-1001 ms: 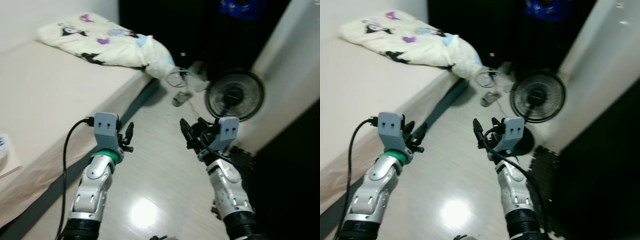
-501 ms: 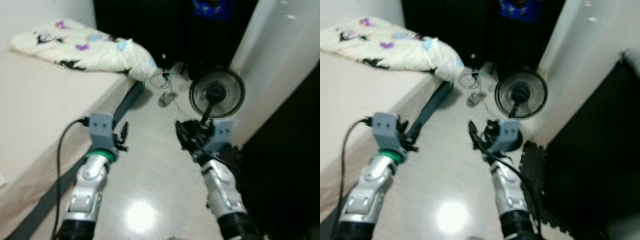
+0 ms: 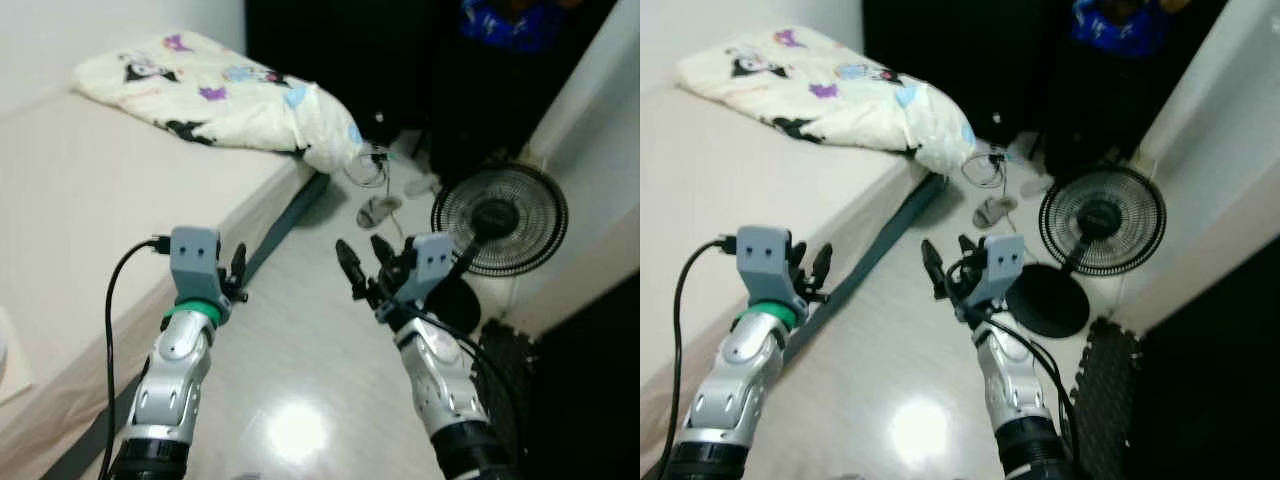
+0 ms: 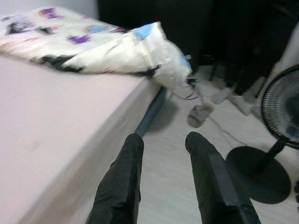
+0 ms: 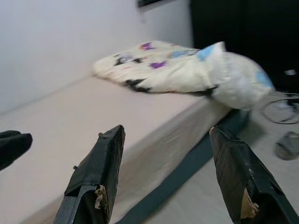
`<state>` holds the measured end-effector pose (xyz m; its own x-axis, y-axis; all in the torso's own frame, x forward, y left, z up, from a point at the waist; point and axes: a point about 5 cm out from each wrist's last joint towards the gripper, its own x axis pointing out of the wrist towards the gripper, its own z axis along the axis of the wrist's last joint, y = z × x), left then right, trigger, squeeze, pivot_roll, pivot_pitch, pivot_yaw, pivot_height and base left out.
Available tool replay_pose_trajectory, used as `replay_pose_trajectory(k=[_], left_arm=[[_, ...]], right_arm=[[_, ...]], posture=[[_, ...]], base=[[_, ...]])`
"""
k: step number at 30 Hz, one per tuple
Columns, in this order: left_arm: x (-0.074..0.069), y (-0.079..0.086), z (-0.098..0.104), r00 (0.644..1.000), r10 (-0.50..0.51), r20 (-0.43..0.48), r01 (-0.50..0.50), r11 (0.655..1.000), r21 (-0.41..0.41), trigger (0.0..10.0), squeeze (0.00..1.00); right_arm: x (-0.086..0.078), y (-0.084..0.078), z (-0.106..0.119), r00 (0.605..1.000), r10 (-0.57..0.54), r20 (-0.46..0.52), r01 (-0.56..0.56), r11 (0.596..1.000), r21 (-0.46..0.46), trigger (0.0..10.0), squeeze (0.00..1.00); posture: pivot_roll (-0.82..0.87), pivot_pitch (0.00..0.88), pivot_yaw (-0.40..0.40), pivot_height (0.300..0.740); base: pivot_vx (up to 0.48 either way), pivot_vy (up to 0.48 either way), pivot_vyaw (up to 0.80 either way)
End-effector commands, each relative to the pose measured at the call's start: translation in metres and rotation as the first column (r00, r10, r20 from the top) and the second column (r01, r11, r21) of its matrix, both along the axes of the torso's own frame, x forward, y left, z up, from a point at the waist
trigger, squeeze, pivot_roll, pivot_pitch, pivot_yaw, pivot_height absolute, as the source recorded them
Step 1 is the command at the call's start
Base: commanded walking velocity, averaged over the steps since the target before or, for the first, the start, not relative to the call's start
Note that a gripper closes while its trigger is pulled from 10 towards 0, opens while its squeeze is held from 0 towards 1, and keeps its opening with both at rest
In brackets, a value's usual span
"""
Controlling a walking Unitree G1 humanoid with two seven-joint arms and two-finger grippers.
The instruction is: Clean up the room
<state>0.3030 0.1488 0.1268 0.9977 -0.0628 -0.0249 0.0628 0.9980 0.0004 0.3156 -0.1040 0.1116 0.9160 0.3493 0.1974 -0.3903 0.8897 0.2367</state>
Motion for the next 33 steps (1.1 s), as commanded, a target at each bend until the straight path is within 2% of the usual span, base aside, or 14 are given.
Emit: replay_pose_trajectory(k=[1,16,33], left_arm=[[0.0002,-0.0094,-0.0026,0.999,-0.031,-0.010,0.031,0.999,-0.007,10.0,0.00],[-0.0007,-0.0099,-0.0028,0.999,-0.036,-0.011,0.036,0.999,-0.007,10.0,0.00],[-0.0009,-0.0096,-0.0022,0.999,-0.037,-0.011,0.037,0.999,-0.003,10.0,0.00]], right_arm=[[-0.0018,-0.0094,-0.0066,0.999,-0.031,-0.024,0.031,1.000,-0.002,10.0,0.00],[-0.0029,-0.0110,-0.0079,0.999,-0.039,-0.027,0.038,0.999,-0.005,10.0,0.00],[-0.0047,-0.0096,-0.0078,0.999,-0.043,-0.020,0.043,0.999,-0.006,10.0,0.00]], posture=[[0.00,0.000,-0.003,0.724],[0.00,0.000,0.002,0.724],[0.00,0.000,0.009,0.724]], base=[[0.458,0.000,-0.80],[0.455,0.000,-0.80],[0.453,0.000,0.00]])
